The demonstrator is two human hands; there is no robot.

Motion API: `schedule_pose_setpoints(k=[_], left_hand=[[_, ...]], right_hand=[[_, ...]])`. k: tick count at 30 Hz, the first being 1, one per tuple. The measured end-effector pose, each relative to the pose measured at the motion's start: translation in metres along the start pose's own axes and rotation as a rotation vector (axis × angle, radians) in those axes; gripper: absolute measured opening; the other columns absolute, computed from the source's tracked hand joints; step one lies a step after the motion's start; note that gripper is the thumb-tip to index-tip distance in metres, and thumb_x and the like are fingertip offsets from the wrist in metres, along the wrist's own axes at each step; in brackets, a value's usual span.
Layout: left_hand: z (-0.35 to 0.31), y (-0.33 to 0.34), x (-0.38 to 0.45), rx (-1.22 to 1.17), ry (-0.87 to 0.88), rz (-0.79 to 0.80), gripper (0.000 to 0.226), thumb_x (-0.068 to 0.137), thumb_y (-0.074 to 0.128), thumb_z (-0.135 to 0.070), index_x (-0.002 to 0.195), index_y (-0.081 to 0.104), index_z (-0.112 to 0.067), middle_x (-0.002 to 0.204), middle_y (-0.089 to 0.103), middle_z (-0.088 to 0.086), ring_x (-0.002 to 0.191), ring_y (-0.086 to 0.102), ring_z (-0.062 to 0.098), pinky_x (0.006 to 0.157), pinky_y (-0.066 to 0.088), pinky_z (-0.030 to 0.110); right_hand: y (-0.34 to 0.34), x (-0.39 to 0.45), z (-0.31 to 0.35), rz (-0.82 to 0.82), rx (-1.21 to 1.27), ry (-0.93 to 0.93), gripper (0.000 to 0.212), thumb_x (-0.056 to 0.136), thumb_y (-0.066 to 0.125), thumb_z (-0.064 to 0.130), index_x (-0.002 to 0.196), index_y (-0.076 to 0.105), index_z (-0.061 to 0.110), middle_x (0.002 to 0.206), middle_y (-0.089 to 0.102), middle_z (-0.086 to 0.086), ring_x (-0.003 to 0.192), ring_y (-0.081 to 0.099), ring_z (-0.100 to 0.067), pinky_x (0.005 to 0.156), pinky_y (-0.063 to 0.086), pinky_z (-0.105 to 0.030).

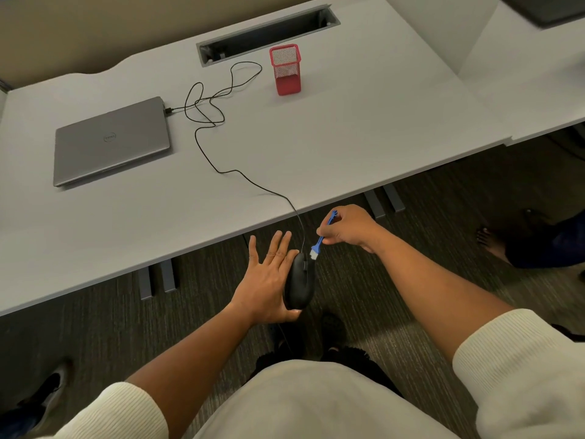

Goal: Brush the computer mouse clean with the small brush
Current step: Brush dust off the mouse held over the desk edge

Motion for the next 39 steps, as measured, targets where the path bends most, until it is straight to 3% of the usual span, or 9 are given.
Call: schedule_pose_setpoints(k=[3, 8, 12, 17, 22, 29, 33, 36, 39], left_hand=[[0.002, 0.001, 0.0, -0.011, -0.024, -0.005, 0.126, 0.061, 0.052, -0.091, 0.155, 0.027, -0.009, 0.167, 0.001, 0.018, 0.155, -0.011, 0.032, 0.116, -0.003, 0.073], [0.001, 0.002, 0.001, -0.059, -0.057, -0.013, 0.126, 0.06, 0.053, -0.092, 0.155, 0.026, -0.013, 0.168, 0.003, 0.017, 0.155, -0.011, 0.031, 0.116, -0.005, 0.072], [0.001, 0.004, -0.003, -0.151, -0.088, -0.063, 0.123, 0.06, 0.056, -0.092, 0.153, 0.028, -0.016, 0.168, 0.006, 0.014, 0.155, -0.013, 0.028, 0.117, -0.008, 0.07], [0.003, 0.004, -0.002, -0.42, -0.156, -0.093, 0.124, 0.06, 0.063, -0.089, 0.156, 0.025, -0.02, 0.169, -0.002, 0.007, 0.153, -0.022, 0.02, 0.12, -0.011, 0.062], [0.004, 0.005, -0.004, -0.682, -0.199, -0.041, 0.125, 0.058, 0.07, -0.085, 0.157, 0.023, -0.025, 0.169, -0.006, -0.002, 0.151, -0.025, 0.012, 0.124, -0.006, 0.055], [0.001, 0.007, -0.004, -0.769, -0.214, 0.014, 0.124, 0.057, 0.073, -0.084, 0.156, 0.022, -0.028, 0.169, -0.007, -0.006, 0.151, -0.023, 0.009, 0.125, -0.006, 0.049], [0.002, 0.008, -0.002, -0.804, -0.226, 0.015, 0.123, 0.057, 0.074, -0.084, 0.156, 0.023, -0.032, 0.169, -0.005, -0.006, 0.152, -0.021, 0.009, 0.125, -0.006, 0.046], [0.004, 0.009, 0.0, -0.803, -0.231, 0.028, 0.125, 0.055, 0.072, -0.086, 0.156, 0.023, -0.031, 0.169, -0.005, -0.007, 0.152, -0.02, 0.008, 0.124, -0.006, 0.044], [0.005, 0.013, -0.001, -0.783, -0.228, 0.045, 0.127, 0.055, 0.071, -0.089, 0.157, 0.023, -0.029, 0.169, -0.005, -0.008, 0.151, -0.02, 0.007, 0.124, -0.005, 0.044]], right_hand=[[-0.002, 0.001, -0.004, -0.04, -0.026, 0.015, 0.015, 0.083, 0.077, 0.012, 0.096, 0.071, 0.007, 0.092, 0.075, -0.008, 0.087, 0.074, -0.016, 0.084, 0.06, -0.032], [-0.003, -0.004, -0.006, 0.057, 0.256, 0.008, 0.017, 0.082, 0.078, 0.007, 0.097, 0.071, 0.005, 0.098, 0.075, -0.01, 0.088, 0.076, -0.015, 0.08, 0.062, -0.03], [-0.003, -0.001, -0.013, -0.021, 0.123, 0.047, 0.018, 0.083, 0.077, 0.008, 0.099, 0.07, 0.006, 0.095, 0.074, -0.009, 0.086, 0.075, -0.016, 0.082, 0.062, -0.032], [-0.009, -0.003, -0.016, 0.045, 0.373, 0.023, 0.019, 0.079, 0.08, 0.004, 0.095, 0.071, 0.004, 0.099, 0.075, -0.013, 0.089, 0.076, -0.018, 0.08, 0.062, -0.031], [-0.013, -0.005, -0.017, 0.125, 0.459, 0.0, 0.015, 0.076, 0.082, 0.005, 0.089, 0.074, 0.006, 0.095, 0.077, -0.012, 0.091, 0.076, -0.021, 0.075, 0.062, -0.028], [-0.011, 0.001, -0.019, -0.01, 0.263, -0.029, 0.016, 0.08, 0.08, 0.008, 0.093, 0.073, 0.009, 0.096, 0.075, -0.009, 0.086, 0.076, -0.014, 0.074, 0.061, -0.025], [-0.014, -0.005, -0.014, 0.203, 0.455, -0.039, 0.013, 0.076, 0.081, 0.004, 0.088, 0.075, 0.007, 0.093, 0.077, -0.011, 0.092, 0.076, -0.022, 0.072, 0.061, -0.025], [-0.013, -0.008, -0.014, 0.313, 0.392, -0.02, 0.011, 0.077, 0.081, 0.003, 0.085, 0.075, 0.008, 0.09, 0.077, -0.011, 0.091, 0.076, -0.022, 0.071, 0.059, -0.023], [-0.012, -0.005, -0.015, 0.153, 0.235, -0.064, 0.011, 0.08, 0.079, 0.007, 0.088, 0.073, 0.011, 0.088, 0.076, -0.007, 0.083, 0.075, -0.016, 0.068, 0.058, -0.019]])
Point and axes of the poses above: each hand's wrist, its own x-axis towards the middle knuckle, its own y-axis out of the palm, z = x × y, the point moved 1 cm from there along x, towards the middle knuckle
